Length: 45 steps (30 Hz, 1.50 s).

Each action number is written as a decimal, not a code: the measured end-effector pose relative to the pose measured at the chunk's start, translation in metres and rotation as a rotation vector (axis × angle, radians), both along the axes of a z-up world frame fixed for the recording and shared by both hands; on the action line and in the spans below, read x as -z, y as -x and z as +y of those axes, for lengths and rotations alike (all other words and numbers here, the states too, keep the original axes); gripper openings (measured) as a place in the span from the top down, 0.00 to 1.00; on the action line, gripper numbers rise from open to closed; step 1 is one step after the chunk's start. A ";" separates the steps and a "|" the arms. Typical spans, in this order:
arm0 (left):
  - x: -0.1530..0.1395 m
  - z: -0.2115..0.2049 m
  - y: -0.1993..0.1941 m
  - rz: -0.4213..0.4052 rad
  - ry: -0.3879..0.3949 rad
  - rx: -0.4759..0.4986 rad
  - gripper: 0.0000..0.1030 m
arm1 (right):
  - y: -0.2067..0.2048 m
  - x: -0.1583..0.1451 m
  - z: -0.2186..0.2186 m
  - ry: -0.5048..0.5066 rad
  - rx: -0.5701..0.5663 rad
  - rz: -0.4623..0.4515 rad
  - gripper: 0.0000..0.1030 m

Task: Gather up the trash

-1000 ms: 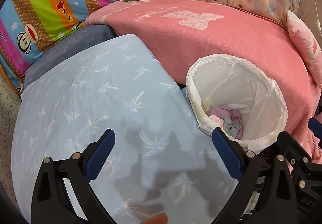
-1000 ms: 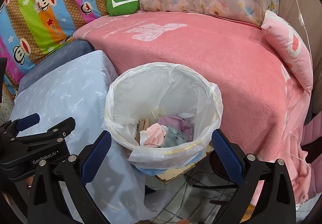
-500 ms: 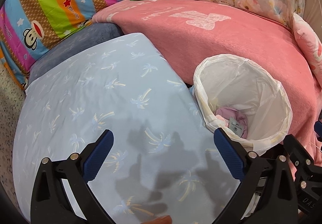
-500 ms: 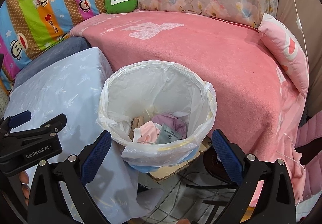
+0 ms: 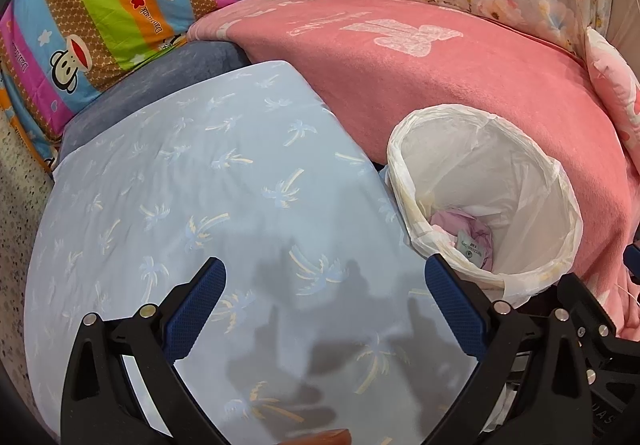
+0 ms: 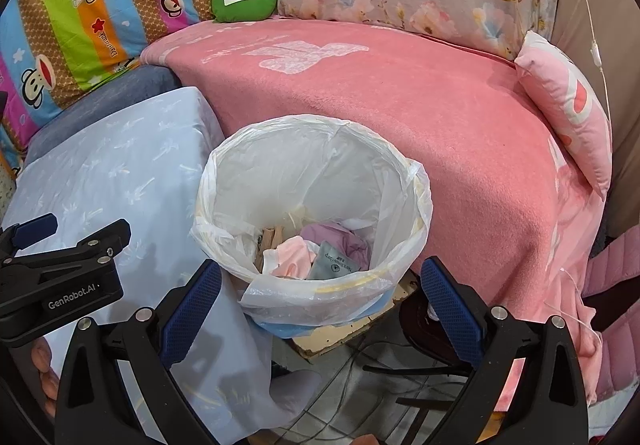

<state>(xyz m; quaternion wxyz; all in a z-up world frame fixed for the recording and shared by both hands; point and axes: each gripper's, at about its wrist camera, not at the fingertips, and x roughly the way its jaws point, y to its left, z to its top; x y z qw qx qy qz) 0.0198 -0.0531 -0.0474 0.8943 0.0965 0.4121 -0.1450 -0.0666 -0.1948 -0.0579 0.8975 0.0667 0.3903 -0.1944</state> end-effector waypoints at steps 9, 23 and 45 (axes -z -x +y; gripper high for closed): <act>0.001 0.004 0.002 0.004 0.004 -0.030 0.07 | 0.001 0.002 -0.001 0.000 0.006 0.002 0.06; 0.004 0.001 0.004 0.004 -0.011 -0.029 0.07 | 0.004 0.003 -0.002 -0.002 0.016 0.005 0.06; 0.005 -0.002 0.009 0.004 -0.020 -0.018 0.07 | 0.004 0.003 -0.004 -0.001 0.016 0.006 0.06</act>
